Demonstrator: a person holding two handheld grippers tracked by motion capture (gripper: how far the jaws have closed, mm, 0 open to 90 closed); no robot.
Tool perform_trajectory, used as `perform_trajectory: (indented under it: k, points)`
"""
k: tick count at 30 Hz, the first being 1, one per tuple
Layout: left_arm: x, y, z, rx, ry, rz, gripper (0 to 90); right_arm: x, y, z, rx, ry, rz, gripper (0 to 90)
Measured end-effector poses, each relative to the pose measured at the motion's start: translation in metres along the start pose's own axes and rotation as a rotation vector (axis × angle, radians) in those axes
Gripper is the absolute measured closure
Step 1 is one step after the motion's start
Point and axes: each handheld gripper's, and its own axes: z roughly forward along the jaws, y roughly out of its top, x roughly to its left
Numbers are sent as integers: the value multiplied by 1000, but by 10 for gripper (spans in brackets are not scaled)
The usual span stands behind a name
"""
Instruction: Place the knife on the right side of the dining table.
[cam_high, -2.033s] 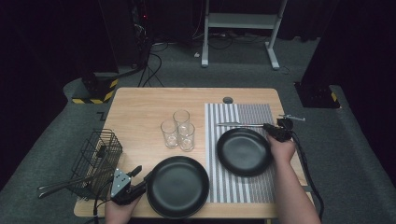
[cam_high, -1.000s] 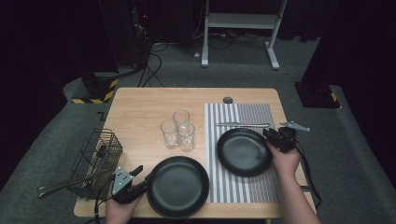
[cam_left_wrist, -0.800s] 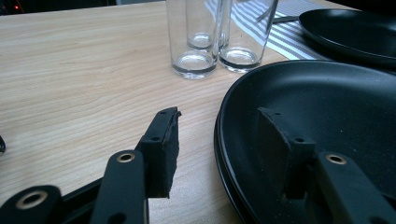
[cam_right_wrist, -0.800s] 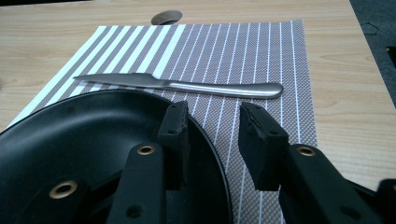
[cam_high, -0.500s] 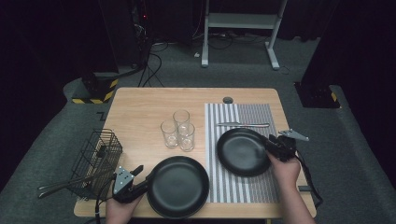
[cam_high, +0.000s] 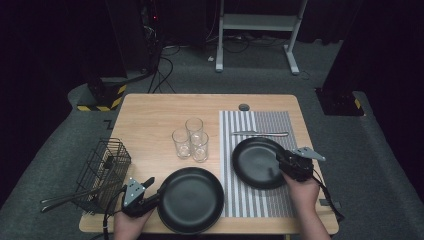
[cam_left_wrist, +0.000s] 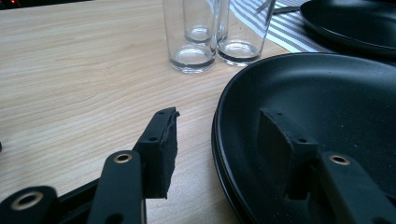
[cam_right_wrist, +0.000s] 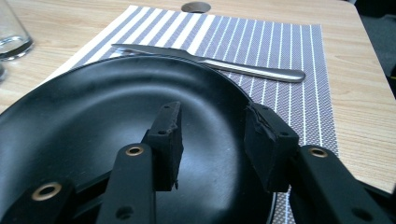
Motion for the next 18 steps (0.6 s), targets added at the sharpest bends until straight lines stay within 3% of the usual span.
perform_trajectory:
  k: [12, 18]
  points:
    - [-4, 3, 1, 15, -14, 17, 464, 21, -11, -16, -10, -3, -37, 516]
    - [-2, 3, 2, 29, -31, 4, 455, 34, -18, -22, -18, -21, -60, 485]
